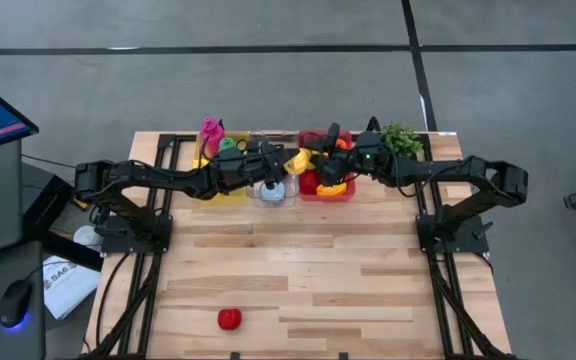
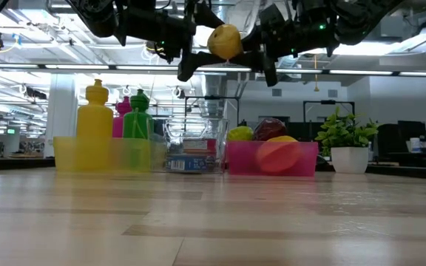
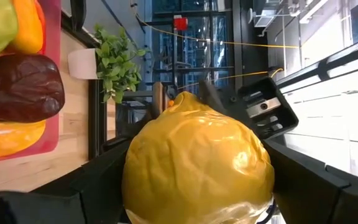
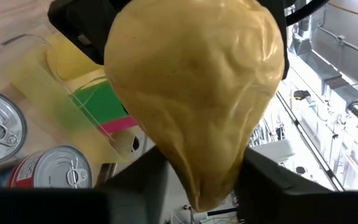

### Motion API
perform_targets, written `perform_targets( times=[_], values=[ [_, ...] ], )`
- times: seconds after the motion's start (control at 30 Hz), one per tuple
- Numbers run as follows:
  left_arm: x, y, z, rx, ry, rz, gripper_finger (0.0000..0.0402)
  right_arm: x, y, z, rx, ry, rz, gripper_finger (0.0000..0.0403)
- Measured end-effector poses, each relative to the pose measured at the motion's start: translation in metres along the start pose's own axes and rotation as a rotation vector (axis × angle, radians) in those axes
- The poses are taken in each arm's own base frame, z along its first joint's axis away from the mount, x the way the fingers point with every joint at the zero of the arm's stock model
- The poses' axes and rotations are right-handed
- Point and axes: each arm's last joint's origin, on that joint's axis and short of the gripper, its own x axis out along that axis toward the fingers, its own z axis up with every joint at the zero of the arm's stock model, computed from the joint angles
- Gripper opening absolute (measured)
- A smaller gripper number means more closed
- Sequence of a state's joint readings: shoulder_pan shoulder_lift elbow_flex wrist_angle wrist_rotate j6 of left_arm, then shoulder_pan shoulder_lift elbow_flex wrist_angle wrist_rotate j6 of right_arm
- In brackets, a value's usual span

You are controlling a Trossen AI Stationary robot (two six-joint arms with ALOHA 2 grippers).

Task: Pick & Place Food Item
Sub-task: Put the yellow pear into the pink bin

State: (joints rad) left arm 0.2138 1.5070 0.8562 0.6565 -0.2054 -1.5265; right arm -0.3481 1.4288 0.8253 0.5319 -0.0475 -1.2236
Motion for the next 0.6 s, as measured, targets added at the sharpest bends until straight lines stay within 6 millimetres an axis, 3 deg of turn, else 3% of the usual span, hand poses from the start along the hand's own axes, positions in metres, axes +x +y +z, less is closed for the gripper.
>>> perform_targets(
  times=[0.13,0.23,0.5,0.6],
  values=[
    [0.0,0.0005,0.0001,0.003,-0.001,0.005,0.0321,0.0,0.0005,-0.0002,-0.003,0.002,0.005,0.0083],
    [0.0,0.0005,0.0002,0.017,-0.001,0.006,0.0323,0.0,0.0005,-0.0002,-0.004,0.001,0.005,0.0055],
    [0.0,0.0004,0.0003,0.034,-0.004,0.004,0.0348,0.0,0.0004,-0.0001,-0.002,0.0,0.004,0.005],
    [0.0,0.0003,0.0004,0.123,-0.006,0.004,0.0366,0.0,0.0003,-0.0001,0.0,-0.001,0.003,0.005]
  ],
)
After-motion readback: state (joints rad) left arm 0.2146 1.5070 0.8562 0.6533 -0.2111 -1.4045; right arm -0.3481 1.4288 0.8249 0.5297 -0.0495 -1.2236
